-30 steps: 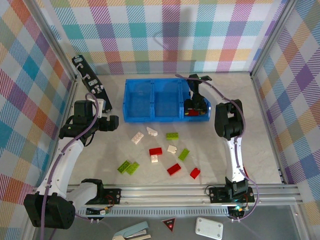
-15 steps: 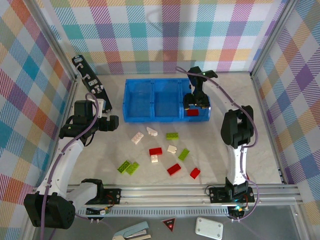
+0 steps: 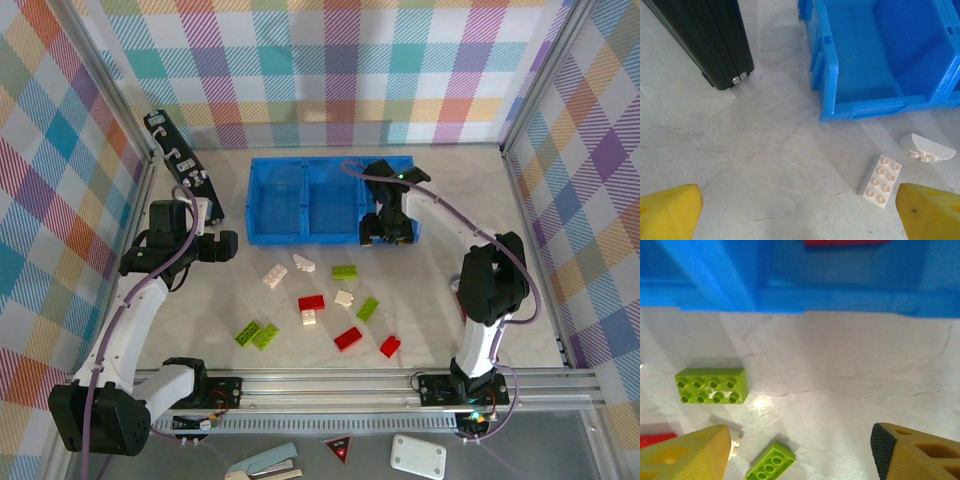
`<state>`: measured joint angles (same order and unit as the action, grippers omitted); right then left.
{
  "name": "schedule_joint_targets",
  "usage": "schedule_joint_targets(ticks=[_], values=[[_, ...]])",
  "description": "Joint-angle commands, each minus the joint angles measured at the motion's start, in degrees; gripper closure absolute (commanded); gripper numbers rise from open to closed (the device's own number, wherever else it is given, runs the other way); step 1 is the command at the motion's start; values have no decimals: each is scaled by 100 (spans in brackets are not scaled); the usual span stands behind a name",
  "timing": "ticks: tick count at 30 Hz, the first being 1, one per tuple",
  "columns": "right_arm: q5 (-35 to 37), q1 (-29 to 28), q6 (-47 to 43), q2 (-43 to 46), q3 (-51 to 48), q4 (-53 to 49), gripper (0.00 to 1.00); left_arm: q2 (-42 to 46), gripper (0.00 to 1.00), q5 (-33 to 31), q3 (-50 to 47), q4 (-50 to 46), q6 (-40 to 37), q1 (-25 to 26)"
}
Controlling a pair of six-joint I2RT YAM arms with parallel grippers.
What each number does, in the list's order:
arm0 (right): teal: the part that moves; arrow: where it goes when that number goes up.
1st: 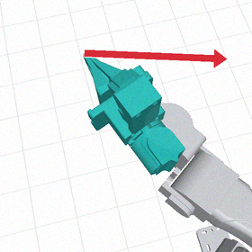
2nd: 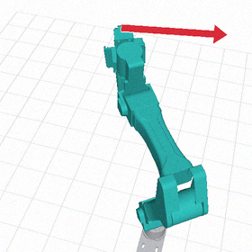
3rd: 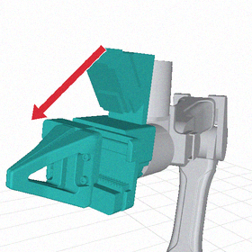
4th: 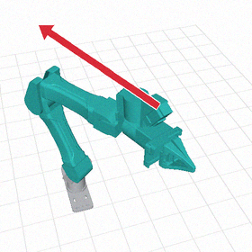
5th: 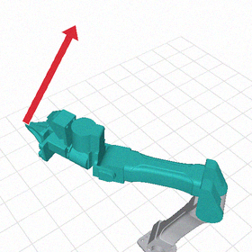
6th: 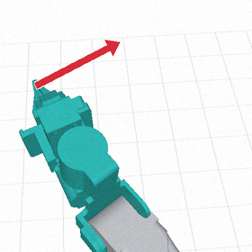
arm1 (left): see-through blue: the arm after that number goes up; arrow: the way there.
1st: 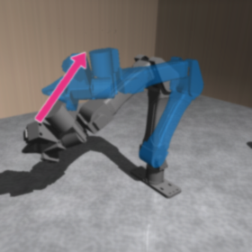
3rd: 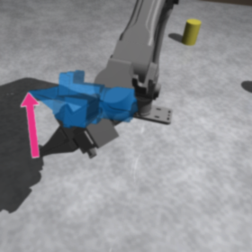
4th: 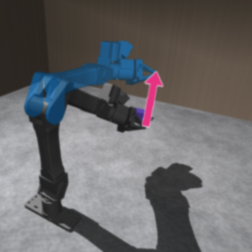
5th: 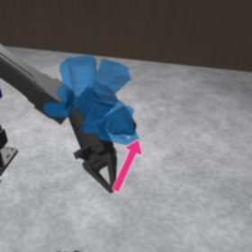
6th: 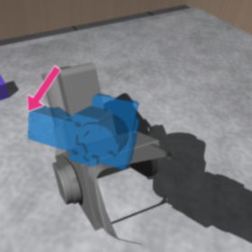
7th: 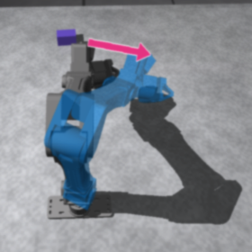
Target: Sort the legos into containers by color
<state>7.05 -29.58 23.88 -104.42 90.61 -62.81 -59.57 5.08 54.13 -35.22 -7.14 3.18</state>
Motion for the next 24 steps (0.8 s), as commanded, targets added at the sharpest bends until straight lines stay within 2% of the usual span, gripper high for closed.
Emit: schedule_joint_targets(ticks=[1,12,24], values=[[58,-321,616,190,-289,295,25,-37,1,140,10,78,-8,-63],[223,-1287,1452,-465,-187,554,24,7,2,212,4,82,7,-63],[148,-1395,1841,-829,-385,918,19,12,2,211,2,103,10,-62]])
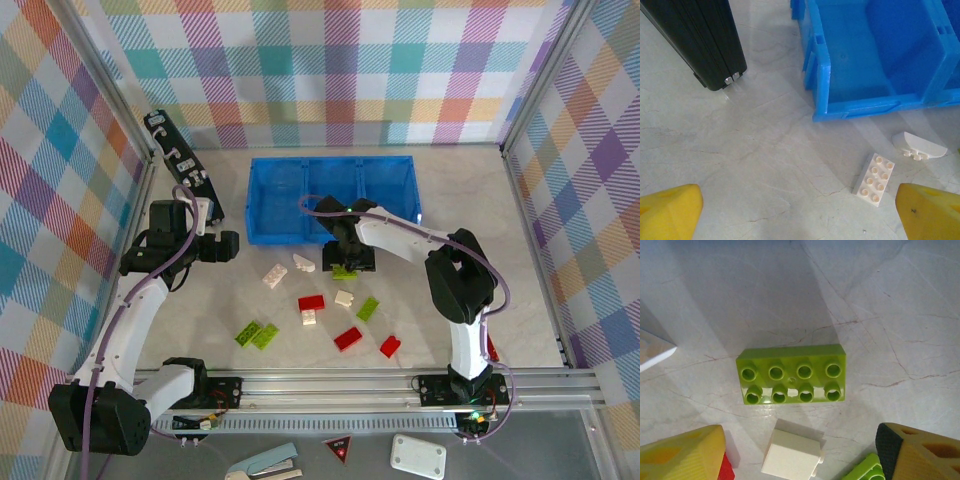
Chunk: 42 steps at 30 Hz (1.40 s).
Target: Sort the legos into containers by color
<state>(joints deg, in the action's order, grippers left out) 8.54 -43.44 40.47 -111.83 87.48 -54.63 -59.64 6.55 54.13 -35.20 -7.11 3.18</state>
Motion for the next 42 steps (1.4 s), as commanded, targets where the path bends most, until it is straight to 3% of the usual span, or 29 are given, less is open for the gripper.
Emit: schedule_joint_targets(ticks=[1,16,42], values=[[-19,-13,172,-125,-62,123,19,6,2,66,3,101,8,-63],[79,-15,3,-637,50,214,18,-25,1,31,5,93,8,-63],[47,-20,-58,-552,117,149,33,-68,1,30,24,70,-17,-63]])
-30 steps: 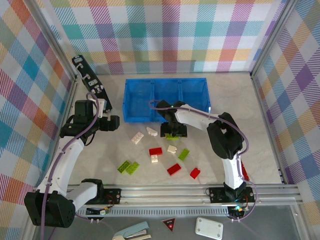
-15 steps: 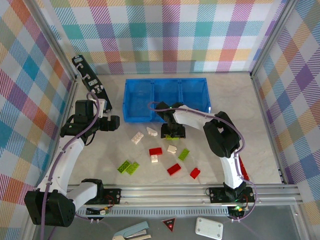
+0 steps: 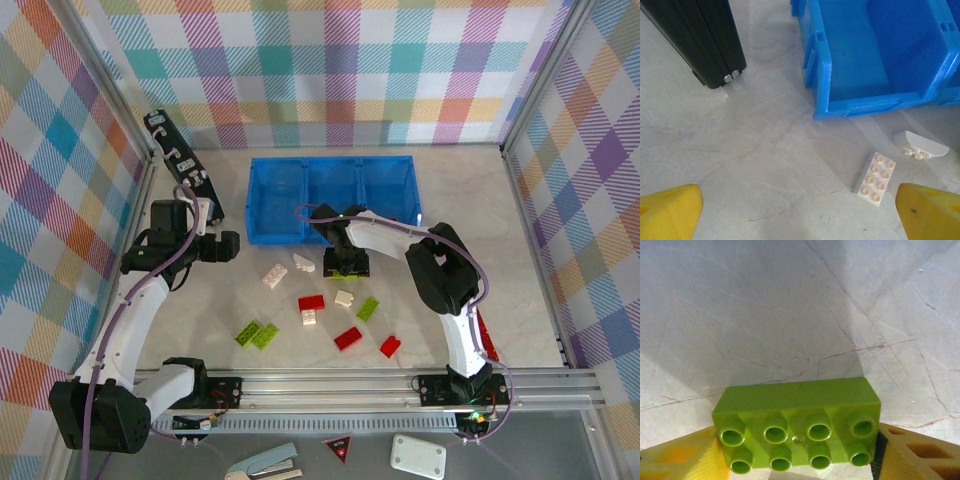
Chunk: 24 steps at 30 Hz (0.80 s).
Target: Sort the legos into containers by color
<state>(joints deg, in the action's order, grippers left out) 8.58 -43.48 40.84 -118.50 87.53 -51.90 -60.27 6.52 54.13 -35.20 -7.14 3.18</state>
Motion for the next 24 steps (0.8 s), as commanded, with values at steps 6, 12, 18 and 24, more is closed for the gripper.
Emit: schedule_joint_targets(ticks=[6,12,18,24], values=[[87,-45,-167,234,385,-362,33,-12,2,43,26,68,-7,-61],[126,-55,-300,325,764,-649,33,-6,1,50,21,67,-8,-59],[241,-46,-479,280,1139,-799,33,-9,2,46,15,73,-7,-61],[305,-2,-646,19,1742,-1008,33,-11,2,51,19,74,-7,-63]])
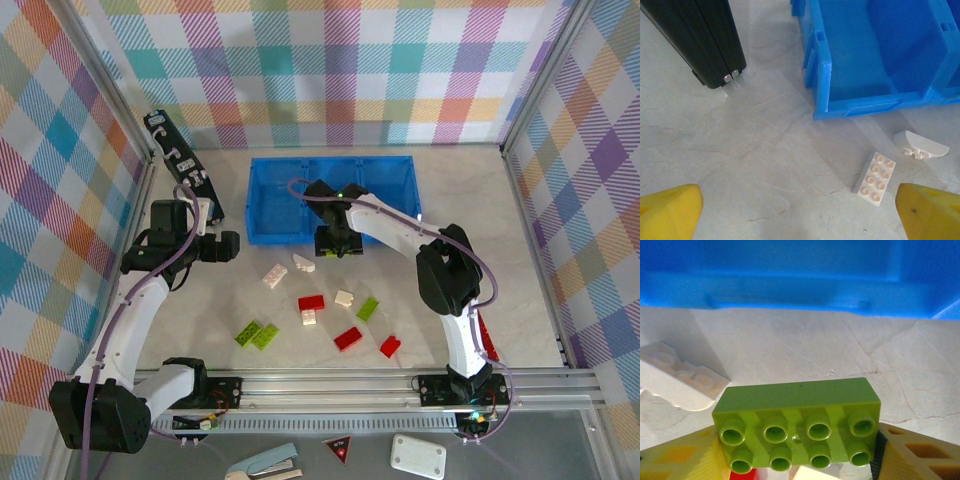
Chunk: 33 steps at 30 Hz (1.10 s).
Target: Sort the legos into containers by color
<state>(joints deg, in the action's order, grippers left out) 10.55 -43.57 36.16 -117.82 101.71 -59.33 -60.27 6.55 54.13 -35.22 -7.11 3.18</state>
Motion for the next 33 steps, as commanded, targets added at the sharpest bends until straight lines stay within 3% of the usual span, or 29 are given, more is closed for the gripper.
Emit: schedule_joint_targets(ticks=[1,22,33], values=[[123,30,-208,-102,424,-279,33,-15,2,44,19,76,-10,-63],[-90,666,-785,-1587,2334,-523,33,-2,2,-92,-25,44,-36,-59],[-183,778,-831,-2071,2695,-536,33,2,1,-129,-32,33,-46,-63]])
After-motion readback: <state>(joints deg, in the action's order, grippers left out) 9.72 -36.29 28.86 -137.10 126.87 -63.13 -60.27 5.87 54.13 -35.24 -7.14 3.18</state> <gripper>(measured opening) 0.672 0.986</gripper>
